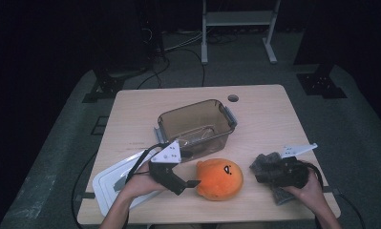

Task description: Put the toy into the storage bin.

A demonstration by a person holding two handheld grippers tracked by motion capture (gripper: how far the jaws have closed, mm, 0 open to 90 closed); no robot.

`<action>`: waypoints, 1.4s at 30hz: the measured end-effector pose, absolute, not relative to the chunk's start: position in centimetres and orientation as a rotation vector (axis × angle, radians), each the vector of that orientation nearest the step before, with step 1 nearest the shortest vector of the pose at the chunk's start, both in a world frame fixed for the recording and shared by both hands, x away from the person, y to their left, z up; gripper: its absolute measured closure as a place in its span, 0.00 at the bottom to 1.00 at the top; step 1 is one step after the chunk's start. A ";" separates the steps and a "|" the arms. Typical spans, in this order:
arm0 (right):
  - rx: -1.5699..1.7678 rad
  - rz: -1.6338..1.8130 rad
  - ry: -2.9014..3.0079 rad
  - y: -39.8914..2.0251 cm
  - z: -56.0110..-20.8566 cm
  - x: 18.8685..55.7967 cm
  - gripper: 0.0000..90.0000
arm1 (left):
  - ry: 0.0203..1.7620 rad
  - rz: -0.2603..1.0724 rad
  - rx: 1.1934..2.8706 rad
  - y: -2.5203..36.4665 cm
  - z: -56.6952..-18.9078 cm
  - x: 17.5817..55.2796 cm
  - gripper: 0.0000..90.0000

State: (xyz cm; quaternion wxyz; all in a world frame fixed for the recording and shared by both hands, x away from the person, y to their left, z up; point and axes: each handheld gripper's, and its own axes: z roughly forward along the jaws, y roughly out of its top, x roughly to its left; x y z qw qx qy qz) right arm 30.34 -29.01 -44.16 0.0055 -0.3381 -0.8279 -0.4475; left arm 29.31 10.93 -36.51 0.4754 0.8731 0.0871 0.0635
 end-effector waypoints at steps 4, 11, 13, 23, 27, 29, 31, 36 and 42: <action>-1.064 -1.402 -2.595 -29.1 -44.2 30.4 0.38 | 0.189 0.125 2.126 9.7 -36.8 29.7 0.14; -1.067 -1.405 -2.603 -29.1 -44.3 30.4 0.38 | 0.159 0.106 2.138 8.3 -37.2 30.4 0.19; -1.067 -1.405 -2.604 -29.1 -44.3 30.4 0.38 | 0.152 0.098 2.148 7.9 -37.4 30.7 0.22; -1.065 -1.399 -2.610 -29.1 -44.4 30.4 0.38 | 0.128 0.073 2.170 6.0 -37.8 31.7 0.35; -1.063 -1.398 -2.610 -29.1 -44.4 30.4 0.38 | 0.126 0.055 2.174 5.2 -38.1 32.1 0.37; -1.062 -1.398 -2.611 -29.1 -44.4 30.4 0.38 | 0.121 0.044 2.187 4.8 -38.4 32.3 0.38; -1.061 -1.399 -2.612 -29.1 -44.4 30.4 0.38 | 0.125 0.032 2.192 4.6 -38.6 32.4 0.38; -1.058 -1.395 -2.612 -29.2 -44.4 30.4 0.38 | 0.153 -0.019 2.221 3.9 -39.9 33.0 0.42; -1.059 -1.394 -2.610 -29.2 -44.4 30.4 0.38 | 0.202 -0.034 2.246 3.7 -40.5 33.0 0.48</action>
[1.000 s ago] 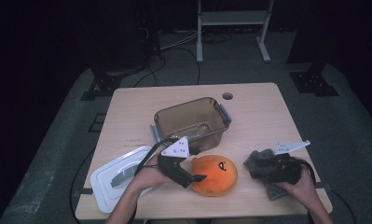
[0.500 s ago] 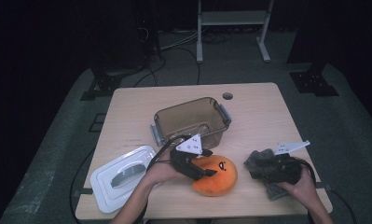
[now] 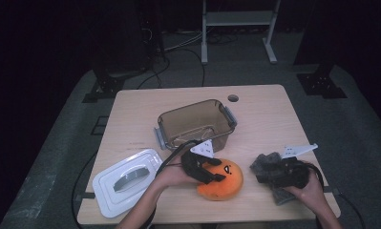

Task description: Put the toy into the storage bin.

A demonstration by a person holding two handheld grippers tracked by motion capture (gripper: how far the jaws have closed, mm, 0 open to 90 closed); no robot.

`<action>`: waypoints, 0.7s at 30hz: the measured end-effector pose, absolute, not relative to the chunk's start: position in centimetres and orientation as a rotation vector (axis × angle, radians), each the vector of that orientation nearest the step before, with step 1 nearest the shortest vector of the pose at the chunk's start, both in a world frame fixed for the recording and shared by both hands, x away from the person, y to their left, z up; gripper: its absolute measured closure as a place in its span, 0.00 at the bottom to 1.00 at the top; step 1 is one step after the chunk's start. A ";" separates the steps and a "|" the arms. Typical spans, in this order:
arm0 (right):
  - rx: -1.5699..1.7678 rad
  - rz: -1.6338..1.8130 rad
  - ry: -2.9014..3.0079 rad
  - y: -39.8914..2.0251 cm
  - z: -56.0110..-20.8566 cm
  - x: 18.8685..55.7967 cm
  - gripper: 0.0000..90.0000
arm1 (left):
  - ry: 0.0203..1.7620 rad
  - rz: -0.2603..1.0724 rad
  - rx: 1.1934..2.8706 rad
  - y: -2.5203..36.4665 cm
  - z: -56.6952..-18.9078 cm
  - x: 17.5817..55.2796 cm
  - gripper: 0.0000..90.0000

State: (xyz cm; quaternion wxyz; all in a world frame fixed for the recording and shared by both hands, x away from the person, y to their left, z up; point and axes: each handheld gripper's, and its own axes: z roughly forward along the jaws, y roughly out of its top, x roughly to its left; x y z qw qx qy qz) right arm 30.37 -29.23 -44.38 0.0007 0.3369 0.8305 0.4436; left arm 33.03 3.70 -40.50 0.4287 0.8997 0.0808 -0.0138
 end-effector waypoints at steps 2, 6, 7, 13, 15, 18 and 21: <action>1.054 1.391 2.609 -29.2 -44.4 30.4 0.38 | 0.209 -0.029 2.258 3.6 -40.7 33.0 0.49; 1.051 1.388 2.614 -29.1 -44.4 30.3 0.38 | 0.223 -0.028 2.264 3.5 -41.0 32.9 0.52; 1.051 1.388 2.613 -29.1 -44.4 30.3 0.38 | 0.222 -0.028 2.266 3.4 -41.1 32.9 0.53; 1.054 1.383 2.617 -29.1 -44.4 30.3 0.38 | 0.144 -0.056 2.281 3.4 -41.4 32.9 0.65; 1.054 1.382 2.617 -29.1 -44.4 30.3 0.38 | 0.124 -0.071 2.277 3.5 -41.4 32.7 0.68; 1.053 1.384 2.616 -29.1 -44.4 30.3 0.38 | 0.117 -0.070 2.283 3.5 -41.4 32.7 0.72; 1.053 1.386 2.615 -29.1 -44.4 30.3 0.38 | 0.115 -0.066 2.267 3.4 -41.2 32.5 0.76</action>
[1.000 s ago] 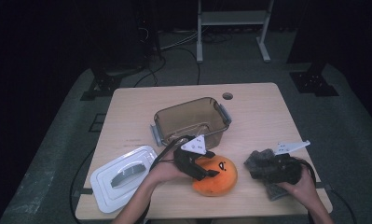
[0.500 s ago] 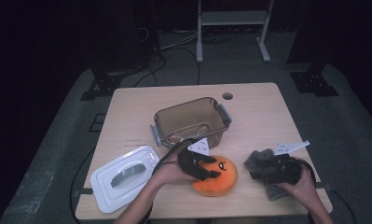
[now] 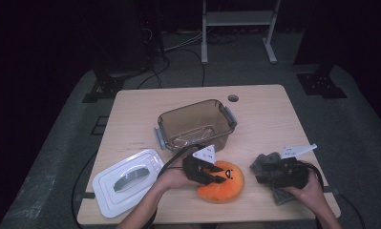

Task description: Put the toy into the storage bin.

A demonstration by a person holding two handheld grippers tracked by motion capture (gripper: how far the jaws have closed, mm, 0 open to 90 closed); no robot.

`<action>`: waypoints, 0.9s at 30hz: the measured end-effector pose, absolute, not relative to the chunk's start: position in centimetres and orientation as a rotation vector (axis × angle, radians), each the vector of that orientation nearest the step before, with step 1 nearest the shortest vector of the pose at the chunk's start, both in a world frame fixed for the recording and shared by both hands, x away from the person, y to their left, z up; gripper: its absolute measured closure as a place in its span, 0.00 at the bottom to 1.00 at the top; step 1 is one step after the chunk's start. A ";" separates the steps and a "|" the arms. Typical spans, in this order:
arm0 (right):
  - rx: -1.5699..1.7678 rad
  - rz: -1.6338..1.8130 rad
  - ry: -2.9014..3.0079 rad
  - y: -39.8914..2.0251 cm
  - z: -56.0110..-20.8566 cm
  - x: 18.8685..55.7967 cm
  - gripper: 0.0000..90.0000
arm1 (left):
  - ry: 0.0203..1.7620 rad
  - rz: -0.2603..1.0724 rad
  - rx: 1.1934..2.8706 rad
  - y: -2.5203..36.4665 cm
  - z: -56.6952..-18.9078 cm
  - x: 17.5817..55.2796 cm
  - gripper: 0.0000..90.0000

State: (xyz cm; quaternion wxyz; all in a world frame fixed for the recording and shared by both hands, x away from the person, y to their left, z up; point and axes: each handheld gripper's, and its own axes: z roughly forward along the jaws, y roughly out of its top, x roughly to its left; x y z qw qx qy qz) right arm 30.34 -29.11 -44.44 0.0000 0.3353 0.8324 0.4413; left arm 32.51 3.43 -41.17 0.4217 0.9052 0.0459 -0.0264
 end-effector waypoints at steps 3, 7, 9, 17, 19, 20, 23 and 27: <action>1.054 1.389 2.615 -29.2 -44.4 30.3 0.38 | 0.133 -0.079 2.223 3.6 -41.0 32.5 0.77; 1.054 1.392 2.614 -29.2 -44.4 30.4 0.38 | 0.138 -0.071 2.218 3.7 -40.7 32.6 0.78; 1.054 1.391 2.614 -29.2 -44.5 30.4 0.38 | 0.121 -0.081 2.226 3.7 -40.5 32.6 0.79; 1.052 1.395 2.618 -29.1 -44.5 30.4 0.38 | 0.096 -0.054 2.266 3.8 -39.5 32.6 0.79; 1.055 1.396 2.615 -29.1 -44.5 30.4 0.38 | 0.092 -0.046 2.276 3.8 -39.2 32.5 0.80; 1.054 1.397 2.615 -29.2 -44.5 30.4 0.38 | 0.092 -0.040 2.278 3.8 -39.0 32.4 0.80; 1.059 1.400 2.613 -29.2 -44.5 30.4 0.38 | 0.091 -0.042 2.268 4.0 -38.5 32.4 0.80; 1.058 1.396 2.616 -29.1 -44.6 30.4 0.38 | 0.096 -0.038 2.235 4.3 -37.3 32.3 0.80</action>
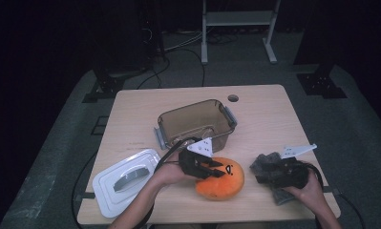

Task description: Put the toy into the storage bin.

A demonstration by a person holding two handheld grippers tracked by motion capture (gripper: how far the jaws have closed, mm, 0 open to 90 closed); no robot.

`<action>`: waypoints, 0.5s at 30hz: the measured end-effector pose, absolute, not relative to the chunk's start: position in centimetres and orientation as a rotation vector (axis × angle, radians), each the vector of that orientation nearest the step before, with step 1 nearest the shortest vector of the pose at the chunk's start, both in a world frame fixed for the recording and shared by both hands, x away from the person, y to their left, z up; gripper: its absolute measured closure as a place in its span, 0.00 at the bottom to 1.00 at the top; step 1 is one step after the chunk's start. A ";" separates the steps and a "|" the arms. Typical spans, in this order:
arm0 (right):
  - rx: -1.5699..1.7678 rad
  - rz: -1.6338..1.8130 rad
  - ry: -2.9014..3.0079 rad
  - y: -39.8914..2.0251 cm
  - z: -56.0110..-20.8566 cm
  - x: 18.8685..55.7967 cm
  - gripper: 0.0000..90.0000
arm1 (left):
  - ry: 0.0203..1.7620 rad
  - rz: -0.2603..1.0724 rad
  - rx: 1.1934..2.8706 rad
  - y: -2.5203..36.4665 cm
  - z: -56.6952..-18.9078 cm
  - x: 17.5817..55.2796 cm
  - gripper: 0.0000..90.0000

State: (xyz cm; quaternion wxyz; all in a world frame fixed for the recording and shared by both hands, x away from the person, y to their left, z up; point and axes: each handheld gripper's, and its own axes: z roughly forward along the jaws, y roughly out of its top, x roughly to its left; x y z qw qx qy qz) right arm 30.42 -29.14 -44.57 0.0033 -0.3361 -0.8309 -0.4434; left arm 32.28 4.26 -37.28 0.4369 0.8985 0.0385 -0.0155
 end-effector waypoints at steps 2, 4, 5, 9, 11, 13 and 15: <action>-1.057 -1.390 -2.604 -29.2 -44.6 30.4 0.38 | 0.085 -0.018 2.234 4.4 -36.4 32.2 0.80; -1.059 -1.390 -2.603 -29.2 -44.6 30.4 0.38 | 0.091 0.002 2.226 4.7 -35.5 32.2 0.80; -1.058 -1.392 -2.603 -29.2 -44.6 30.4 0.38 | 0.091 0.012 2.220 4.9 -35.0 32.2 0.80; -1.056 -1.382 -2.601 -29.1 -44.7 30.5 0.38 | 0.115 0.039 2.186 5.8 -33.0 32.7 0.80; -1.054 -1.379 -2.601 -29.1 -44.7 30.5 0.38 | 0.135 0.051 2.174 6.2 -32.2 33.0 0.80; -1.056 -1.382 -2.598 -29.2 -44.7 30.5 0.38 | 0.148 0.068 2.166 6.6 -31.5 33.2 0.80; -1.060 -1.387 -2.594 -29.2 -44.7 30.5 0.38 | 0.162 0.078 2.155 6.9 -30.9 33.5 0.80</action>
